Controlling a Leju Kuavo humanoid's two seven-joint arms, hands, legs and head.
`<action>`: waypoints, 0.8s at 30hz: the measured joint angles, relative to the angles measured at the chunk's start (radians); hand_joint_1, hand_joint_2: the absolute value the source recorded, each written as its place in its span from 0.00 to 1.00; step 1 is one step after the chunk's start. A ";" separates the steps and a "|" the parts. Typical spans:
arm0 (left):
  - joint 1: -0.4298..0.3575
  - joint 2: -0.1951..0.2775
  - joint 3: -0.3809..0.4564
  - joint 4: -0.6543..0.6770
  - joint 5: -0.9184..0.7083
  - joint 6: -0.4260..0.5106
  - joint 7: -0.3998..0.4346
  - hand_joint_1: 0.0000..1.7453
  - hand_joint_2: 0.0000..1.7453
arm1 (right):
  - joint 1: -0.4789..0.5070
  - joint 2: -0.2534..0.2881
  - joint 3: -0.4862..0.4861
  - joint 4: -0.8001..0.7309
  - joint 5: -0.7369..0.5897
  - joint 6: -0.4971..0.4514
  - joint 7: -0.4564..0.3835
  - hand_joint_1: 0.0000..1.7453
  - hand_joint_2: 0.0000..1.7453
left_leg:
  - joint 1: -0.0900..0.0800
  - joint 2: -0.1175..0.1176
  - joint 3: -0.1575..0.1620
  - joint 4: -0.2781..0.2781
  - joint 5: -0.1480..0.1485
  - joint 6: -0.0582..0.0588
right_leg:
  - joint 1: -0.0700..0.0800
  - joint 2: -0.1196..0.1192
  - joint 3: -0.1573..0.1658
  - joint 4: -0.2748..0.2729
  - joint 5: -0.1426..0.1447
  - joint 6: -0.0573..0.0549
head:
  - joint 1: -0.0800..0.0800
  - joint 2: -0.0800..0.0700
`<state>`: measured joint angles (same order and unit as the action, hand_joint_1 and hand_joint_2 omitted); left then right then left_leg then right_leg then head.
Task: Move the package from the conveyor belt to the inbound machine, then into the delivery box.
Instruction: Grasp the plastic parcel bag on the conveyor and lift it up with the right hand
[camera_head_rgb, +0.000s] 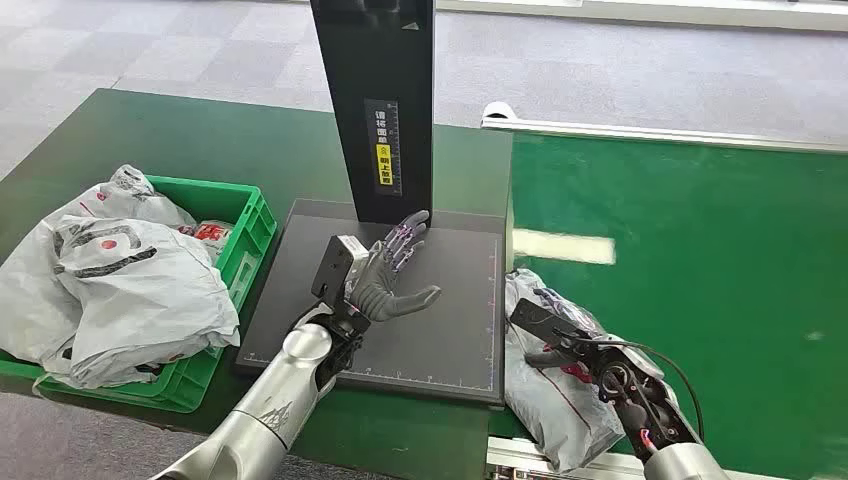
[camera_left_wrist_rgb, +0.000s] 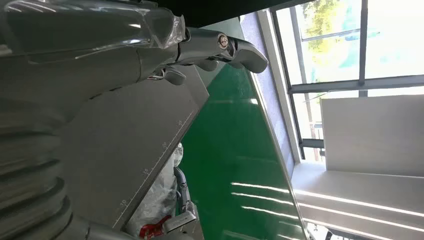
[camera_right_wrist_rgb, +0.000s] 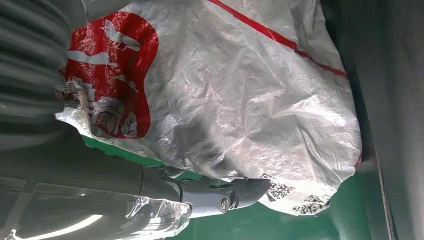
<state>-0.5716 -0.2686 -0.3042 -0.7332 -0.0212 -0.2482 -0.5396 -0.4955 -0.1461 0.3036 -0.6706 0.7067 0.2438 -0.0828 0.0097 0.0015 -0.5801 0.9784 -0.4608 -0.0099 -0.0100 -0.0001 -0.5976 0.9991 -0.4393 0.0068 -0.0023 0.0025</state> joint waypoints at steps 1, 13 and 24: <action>0.000 0.000 0.000 0.000 0.001 0.001 0.001 0.00 1.00 | 0.000 0.000 0.002 0.000 -0.001 0.000 0.000 0.33 1.00 | 0.000 0.000 0.000 0.000 0.000 0.000 | 0.000 0.000 0.000 0.000 0.000 0.000 | 0.000 0.000; 0.016 0.002 0.000 -0.014 0.022 0.018 0.014 0.00 1.00 | -0.022 -0.015 0.063 0.006 -0.002 -0.049 -0.034 1.00 1.00 | 0.000 0.000 0.000 0.000 0.000 0.000 | 0.000 0.000 0.000 0.000 0.000 0.000 | 0.000 0.000; 0.031 0.004 -0.001 -0.034 0.024 0.020 0.017 0.00 1.00 | -0.023 -0.023 0.090 0.006 -0.011 -0.057 -0.060 1.00 1.00 | 0.000 0.000 0.000 0.000 0.000 0.000 | 0.000 0.000 0.000 0.000 0.000 0.000 | 0.000 0.000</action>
<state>-0.5404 -0.2650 -0.3048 -0.7672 0.0027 -0.2282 -0.5224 -0.5185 -0.1692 0.3936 -0.6651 0.6957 0.1864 -0.1430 0.0096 0.0011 -0.5802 0.9784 -0.4608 -0.0099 -0.0101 -0.0001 -0.5975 0.9991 -0.4393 0.0068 -0.0021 0.0026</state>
